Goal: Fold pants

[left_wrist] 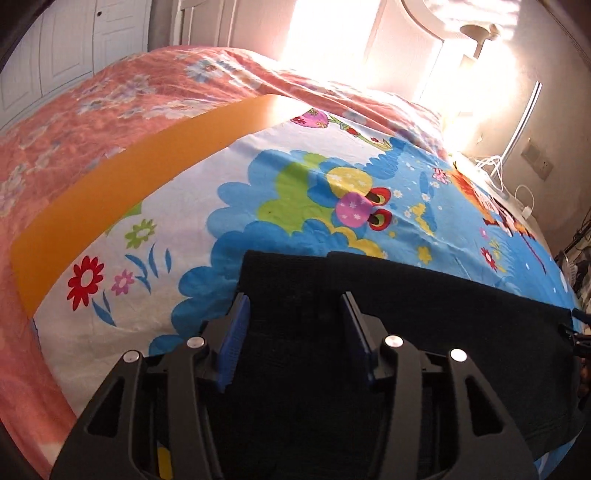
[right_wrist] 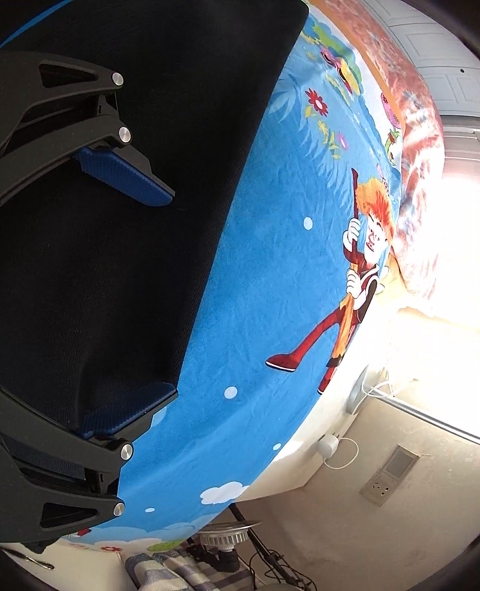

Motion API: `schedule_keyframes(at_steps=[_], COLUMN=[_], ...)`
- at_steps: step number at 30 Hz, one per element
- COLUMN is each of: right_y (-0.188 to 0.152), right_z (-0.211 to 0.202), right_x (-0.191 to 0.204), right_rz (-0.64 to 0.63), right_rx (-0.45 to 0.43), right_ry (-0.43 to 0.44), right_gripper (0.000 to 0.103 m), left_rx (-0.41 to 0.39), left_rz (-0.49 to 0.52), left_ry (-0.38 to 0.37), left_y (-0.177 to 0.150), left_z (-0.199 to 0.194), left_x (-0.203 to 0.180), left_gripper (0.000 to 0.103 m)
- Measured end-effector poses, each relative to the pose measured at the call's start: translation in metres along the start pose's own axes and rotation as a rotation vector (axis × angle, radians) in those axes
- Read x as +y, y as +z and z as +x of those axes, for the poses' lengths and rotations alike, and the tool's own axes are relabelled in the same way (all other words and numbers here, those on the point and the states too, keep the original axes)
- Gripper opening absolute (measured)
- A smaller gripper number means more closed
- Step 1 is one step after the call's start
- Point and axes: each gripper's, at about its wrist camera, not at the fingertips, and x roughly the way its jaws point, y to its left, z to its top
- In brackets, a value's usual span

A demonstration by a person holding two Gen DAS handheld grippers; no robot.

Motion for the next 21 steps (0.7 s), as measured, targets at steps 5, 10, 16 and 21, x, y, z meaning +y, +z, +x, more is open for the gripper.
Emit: schedule_keyframes(at_steps=[5,10,16,21], right_y=[0.001,-0.014,-0.036,-0.048], right_z=[-0.050,-0.082,-0.064,-0.040], right_x=[0.027,0.079,0.124,0.133], right_rz=[0.055,0.045,-0.001,-0.026], right_rx=[-0.096,-0.128,-0.017,0.029], right_ry=[0.121,0.204,0.293,0.247], right_gripper=[0.097,0.098,0.097,0.098], left_rx=[-0.078,-0.013,0.013,-0.070], left_rz=[-0.094,-0.086,-0.147,-0.383], left_ry=[-0.031,0.007,0.183,-0.196], left_y=[-0.003,-0.027,-0.047,-0.060], left_z=[-0.038,-0.040,-0.038,-0.083], left_x=[0.027,0.028,0.069,0.096], left_gripper=[0.039,0.041,0.015,0.054])
